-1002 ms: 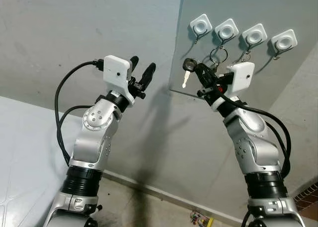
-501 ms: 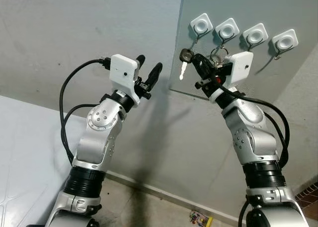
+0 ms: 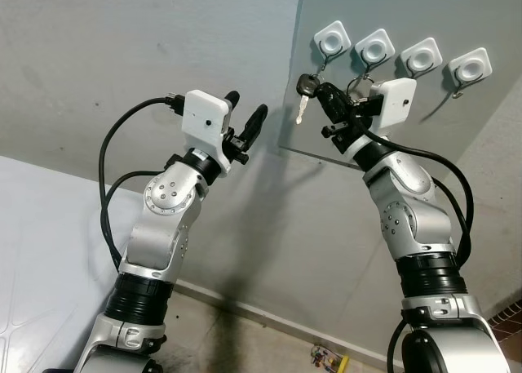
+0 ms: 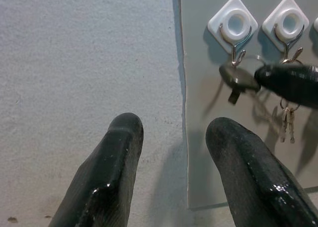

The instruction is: Hang keys on a hook

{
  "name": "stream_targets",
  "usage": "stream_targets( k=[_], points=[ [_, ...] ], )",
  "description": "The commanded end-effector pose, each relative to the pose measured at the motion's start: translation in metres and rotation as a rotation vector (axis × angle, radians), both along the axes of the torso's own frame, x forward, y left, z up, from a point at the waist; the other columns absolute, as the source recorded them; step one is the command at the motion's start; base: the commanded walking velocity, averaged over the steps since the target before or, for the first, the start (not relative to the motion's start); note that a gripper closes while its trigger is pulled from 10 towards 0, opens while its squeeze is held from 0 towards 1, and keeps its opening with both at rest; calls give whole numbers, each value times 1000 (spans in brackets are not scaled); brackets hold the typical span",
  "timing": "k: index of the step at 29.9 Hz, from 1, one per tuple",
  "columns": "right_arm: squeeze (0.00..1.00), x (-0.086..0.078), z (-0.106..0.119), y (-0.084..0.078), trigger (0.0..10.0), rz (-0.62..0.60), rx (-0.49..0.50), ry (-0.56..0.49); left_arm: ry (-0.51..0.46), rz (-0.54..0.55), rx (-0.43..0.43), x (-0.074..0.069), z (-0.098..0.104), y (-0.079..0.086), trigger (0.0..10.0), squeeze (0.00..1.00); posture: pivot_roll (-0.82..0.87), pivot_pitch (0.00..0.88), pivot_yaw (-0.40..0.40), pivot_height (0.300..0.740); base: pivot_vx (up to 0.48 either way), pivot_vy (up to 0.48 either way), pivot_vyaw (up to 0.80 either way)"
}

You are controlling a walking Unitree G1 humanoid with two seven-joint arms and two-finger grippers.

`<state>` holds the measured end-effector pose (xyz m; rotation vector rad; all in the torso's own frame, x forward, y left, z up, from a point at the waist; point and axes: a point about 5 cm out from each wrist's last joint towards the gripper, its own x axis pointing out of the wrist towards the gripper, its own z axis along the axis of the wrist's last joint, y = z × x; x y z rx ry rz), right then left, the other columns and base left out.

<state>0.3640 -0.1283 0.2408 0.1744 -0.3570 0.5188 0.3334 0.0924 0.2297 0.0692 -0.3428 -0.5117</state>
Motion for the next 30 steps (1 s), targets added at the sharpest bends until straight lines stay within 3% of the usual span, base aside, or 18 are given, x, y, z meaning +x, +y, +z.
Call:
stream_targets(
  k=[1, 11, 25, 30],
  points=[
    [0, 3, 8, -1, 10000, 4, 25, -10, -18, -5, 9, -3, 4, -2, 10000, 0, -132, 0, -79, 740, 0, 0, 0],
    [0, 6, 13, -2, 10000, 11, 72, -11, -19, -2, 8, -3, 4, -2, 10000, 0, -128, 0, -79, 740, 0, 0, 0],
    [0, 7, 18, -8, 10000, 54, 255, 43, -19, 1, 11, -3, 4, -1, 10000, 0, -127, 0, -79, 740, 0, 0, 0],
    [0, 8, 19, -7, 10000, 111, 352, 136, -22, 9, 8, -2, 6, 0, 10000, 0, -128, 0, -81, 740, 0, 0, 0]
  ],
)
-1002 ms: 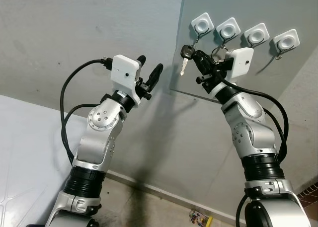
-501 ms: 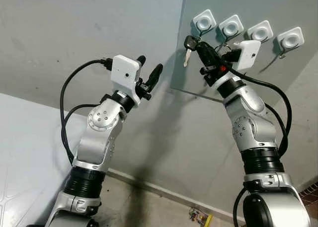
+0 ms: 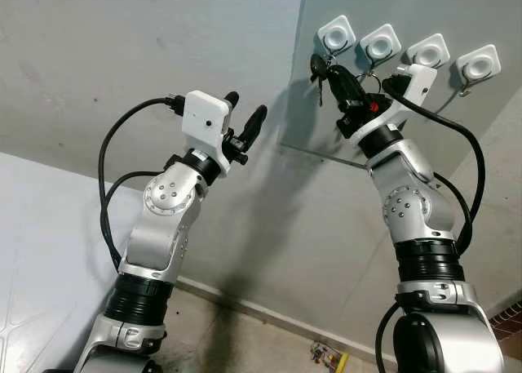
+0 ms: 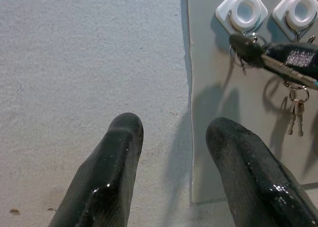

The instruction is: Hang keys on a hook

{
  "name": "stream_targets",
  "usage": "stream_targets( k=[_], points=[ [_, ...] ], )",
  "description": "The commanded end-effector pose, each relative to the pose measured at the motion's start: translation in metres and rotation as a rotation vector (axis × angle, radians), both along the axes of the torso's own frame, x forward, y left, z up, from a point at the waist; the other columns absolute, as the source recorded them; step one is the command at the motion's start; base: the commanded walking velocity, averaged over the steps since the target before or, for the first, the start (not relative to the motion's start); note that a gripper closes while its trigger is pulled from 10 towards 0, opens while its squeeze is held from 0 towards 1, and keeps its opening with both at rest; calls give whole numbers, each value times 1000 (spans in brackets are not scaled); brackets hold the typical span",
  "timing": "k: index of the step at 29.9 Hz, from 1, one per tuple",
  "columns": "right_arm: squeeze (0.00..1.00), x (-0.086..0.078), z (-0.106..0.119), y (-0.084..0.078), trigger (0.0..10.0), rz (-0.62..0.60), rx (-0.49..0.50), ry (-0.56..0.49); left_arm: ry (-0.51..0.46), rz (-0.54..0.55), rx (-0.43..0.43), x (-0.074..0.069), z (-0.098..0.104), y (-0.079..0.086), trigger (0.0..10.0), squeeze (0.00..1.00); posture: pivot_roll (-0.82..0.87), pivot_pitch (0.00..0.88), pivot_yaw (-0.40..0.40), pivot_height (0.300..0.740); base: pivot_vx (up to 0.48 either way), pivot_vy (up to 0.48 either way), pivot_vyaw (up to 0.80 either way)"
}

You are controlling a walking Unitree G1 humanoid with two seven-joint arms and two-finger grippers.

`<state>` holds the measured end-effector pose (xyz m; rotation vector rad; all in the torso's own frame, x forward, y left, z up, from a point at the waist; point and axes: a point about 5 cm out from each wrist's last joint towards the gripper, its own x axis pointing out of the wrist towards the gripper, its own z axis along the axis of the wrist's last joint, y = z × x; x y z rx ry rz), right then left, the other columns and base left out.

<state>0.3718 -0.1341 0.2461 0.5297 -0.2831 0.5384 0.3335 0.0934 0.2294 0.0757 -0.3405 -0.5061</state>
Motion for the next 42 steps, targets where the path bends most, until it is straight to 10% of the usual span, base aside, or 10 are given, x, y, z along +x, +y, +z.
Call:
stream_targets(
  k=[1, 11, 12, 36, 42],
  points=[
    [0, 1, 14, -1, 10000, 14, 45, -12, -23, 3, 2, -2, 7, 0, 10000, 0, -128, 0, -81, 740, 0, 0, 0],
    [0, 0, 9, 1, 10000, 62, 26, 53, -24, 19, -5, -1, 7, 2, 10000, 0, -127, 1, -82, 740, 0, 0, 0],
    [1000, 0, 7, 1, 10000, 62, 16, 58, -24, 20, -4, -1, 7, 2, 10000, 0, -127, 1, -82, 740, 0, 0, 0],
    [1000, -25, -44, -5, 10000, -42, -83, 98, 54, 142, -16, 6, -14, 10, 10000, 0, -132, 7, -65, 740, 0, 0, 0],
    [1000, -40, -80, -18, 10000, -216, -256, 147, 159, 175, -72, 7, -43, 18, 10000, 0, -138, 0, -53, 740, 0, 0, 0]
  ],
)
